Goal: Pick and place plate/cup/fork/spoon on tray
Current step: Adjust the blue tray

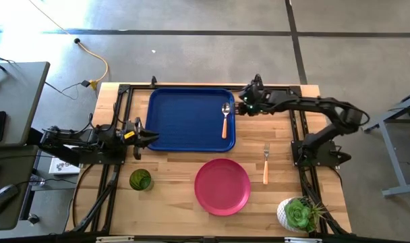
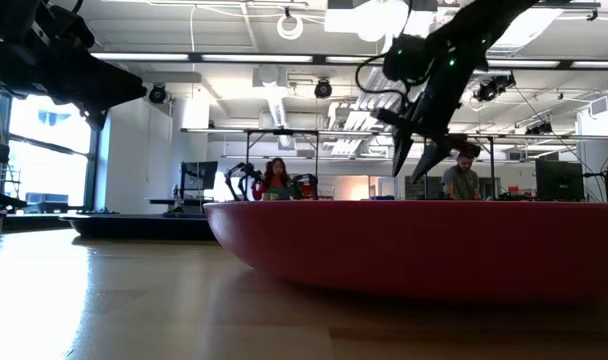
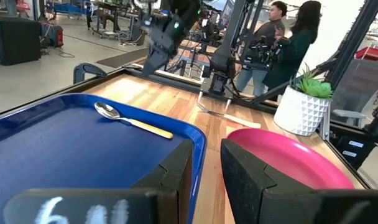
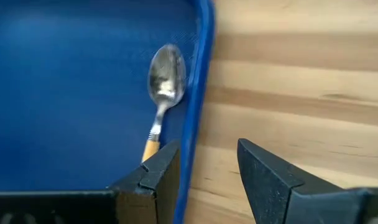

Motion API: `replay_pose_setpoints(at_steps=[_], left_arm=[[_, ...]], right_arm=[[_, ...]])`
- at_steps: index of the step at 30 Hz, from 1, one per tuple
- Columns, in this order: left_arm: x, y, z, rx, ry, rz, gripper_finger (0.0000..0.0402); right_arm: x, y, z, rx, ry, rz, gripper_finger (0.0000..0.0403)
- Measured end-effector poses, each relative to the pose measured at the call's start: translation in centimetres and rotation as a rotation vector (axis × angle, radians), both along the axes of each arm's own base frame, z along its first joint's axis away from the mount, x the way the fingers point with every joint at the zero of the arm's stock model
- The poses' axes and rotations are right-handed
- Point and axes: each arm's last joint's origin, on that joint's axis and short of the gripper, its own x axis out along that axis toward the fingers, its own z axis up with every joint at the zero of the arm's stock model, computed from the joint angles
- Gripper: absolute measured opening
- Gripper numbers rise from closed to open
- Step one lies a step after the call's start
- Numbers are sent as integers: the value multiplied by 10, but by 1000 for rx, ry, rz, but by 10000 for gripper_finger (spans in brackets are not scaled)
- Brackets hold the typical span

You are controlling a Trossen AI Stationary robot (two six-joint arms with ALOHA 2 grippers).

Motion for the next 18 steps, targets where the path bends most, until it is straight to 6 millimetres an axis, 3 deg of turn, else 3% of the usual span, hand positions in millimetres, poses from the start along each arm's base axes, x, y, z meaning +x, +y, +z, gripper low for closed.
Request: replay_pose_setpoints(at_steps=[8, 18], left_arm=[[0, 0, 0, 0, 0, 8, 76], [0, 1, 0, 1, -1, 22, 76]], right_arm=[[15, -6, -32, 69, 48, 19, 149], [28, -12, -49, 78, 11, 39, 149]])
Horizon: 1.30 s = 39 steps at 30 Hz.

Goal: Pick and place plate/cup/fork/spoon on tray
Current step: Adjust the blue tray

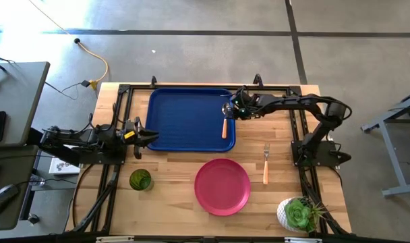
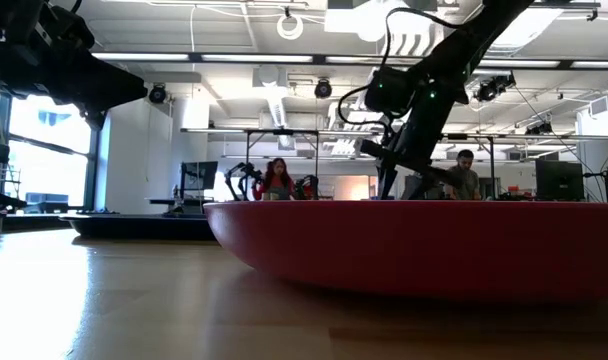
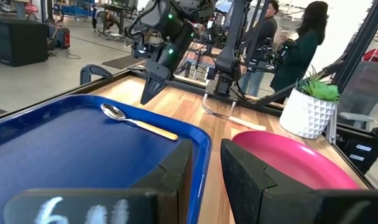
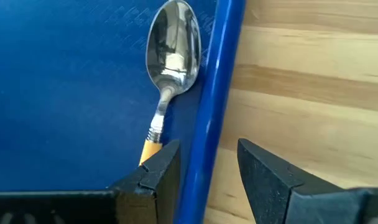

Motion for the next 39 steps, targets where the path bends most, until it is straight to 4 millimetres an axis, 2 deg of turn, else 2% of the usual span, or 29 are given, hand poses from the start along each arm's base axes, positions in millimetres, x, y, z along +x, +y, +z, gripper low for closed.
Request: replay_pose_setpoints(at_steps=[7, 17, 29, 39], left_arm=[[0, 0, 0, 1, -1, 7, 76], [0, 0, 0, 1, -1, 8, 76], [0, 0, 0, 1, -1, 7, 76], [0, 0, 0, 1, -1, 8, 76]], right_arm=[[3, -2, -14, 14, 34, 1, 149], [4, -3, -22, 16, 58, -12, 149], [-5, -5, -22, 29, 121, -87, 149], [-20, -5, -9, 18, 197, -122, 149]])
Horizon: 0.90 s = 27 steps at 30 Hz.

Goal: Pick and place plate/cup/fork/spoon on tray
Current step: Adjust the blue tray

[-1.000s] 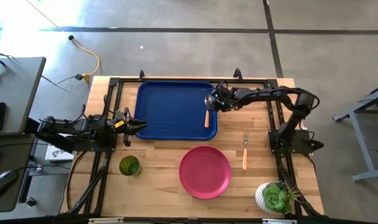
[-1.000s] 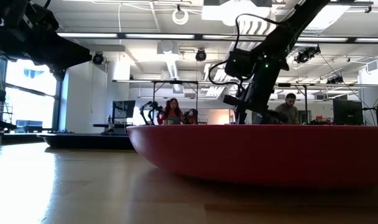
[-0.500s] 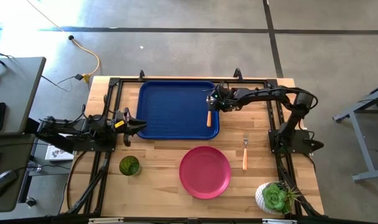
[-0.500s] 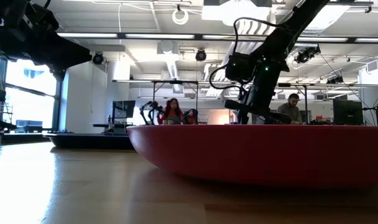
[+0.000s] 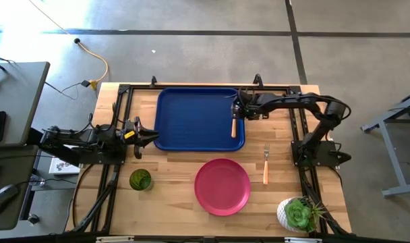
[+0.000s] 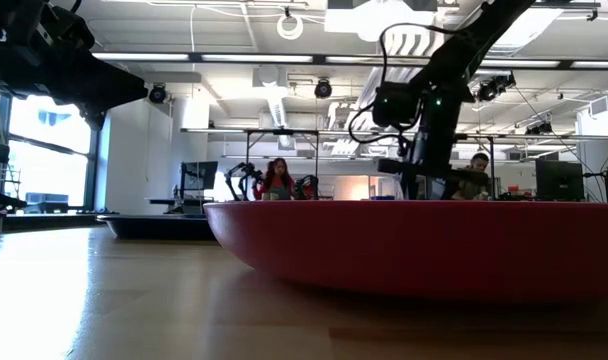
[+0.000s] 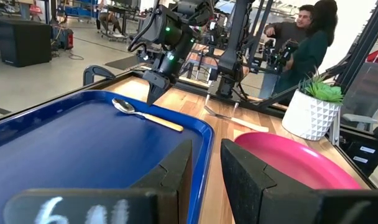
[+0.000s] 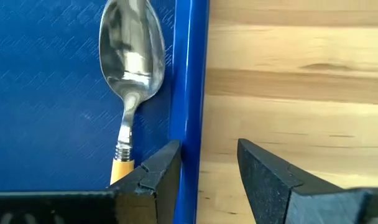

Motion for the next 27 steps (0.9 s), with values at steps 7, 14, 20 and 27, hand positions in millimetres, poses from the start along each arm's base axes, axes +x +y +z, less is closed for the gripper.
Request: replay_pose_setpoints(at_steps=[7, 14, 20, 27], left_arm=[[0, 0, 0, 0, 0, 1, 76], [0, 0, 0, 0, 0, 1, 76], [0, 0, 0, 0, 0, 0, 76], [0, 0, 0, 0, 0, 1, 76]], right_arm=[[-4, 1, 7, -23, 14, -8, 149], [1, 1, 8, 14, -61, 33, 148], [9, 0, 11, 48, -180, 72, 96], [7, 2, 10, 79, -156, 77, 23]])
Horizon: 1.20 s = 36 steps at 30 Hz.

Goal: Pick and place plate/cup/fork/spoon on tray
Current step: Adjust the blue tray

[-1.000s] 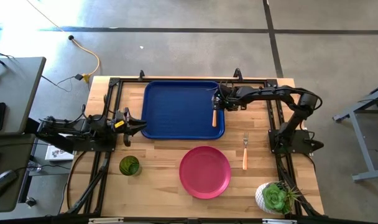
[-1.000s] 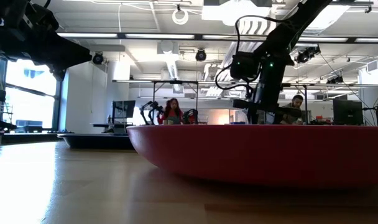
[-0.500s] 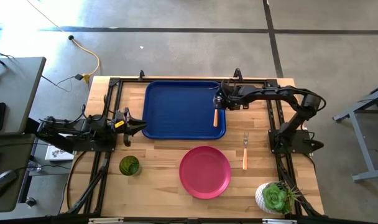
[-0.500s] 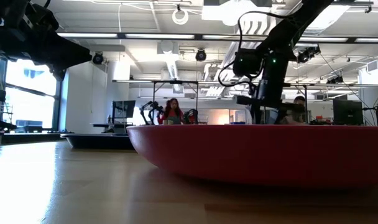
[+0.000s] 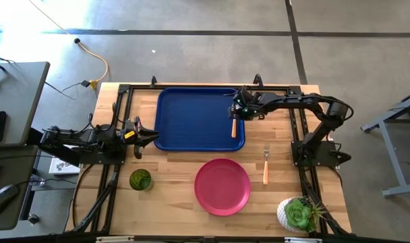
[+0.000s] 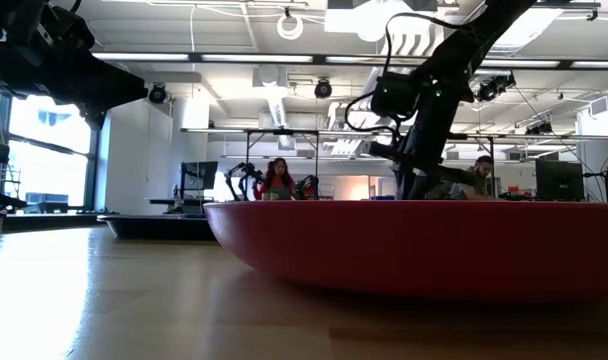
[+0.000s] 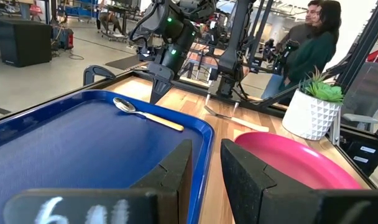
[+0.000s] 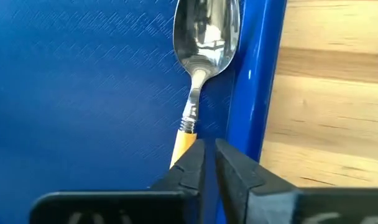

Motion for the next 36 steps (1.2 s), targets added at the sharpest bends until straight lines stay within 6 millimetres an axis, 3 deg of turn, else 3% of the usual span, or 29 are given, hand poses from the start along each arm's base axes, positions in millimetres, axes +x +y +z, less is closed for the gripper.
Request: replay_pose_setpoints(at_steps=[6, 20, 36], left_arm=[[0, 0, 0, 0, 0, 0, 76], [0, 0, 0, 0, 0, 1, 76], [0, 0, 0, 1, -1, 17, 76]], right_arm=[[-2, -2, -1, -22, 22, -15, 1], [-7, -9, -2, -22, 38, -14, 0], [2, -4, -18, 4, 74, 8, 0]])
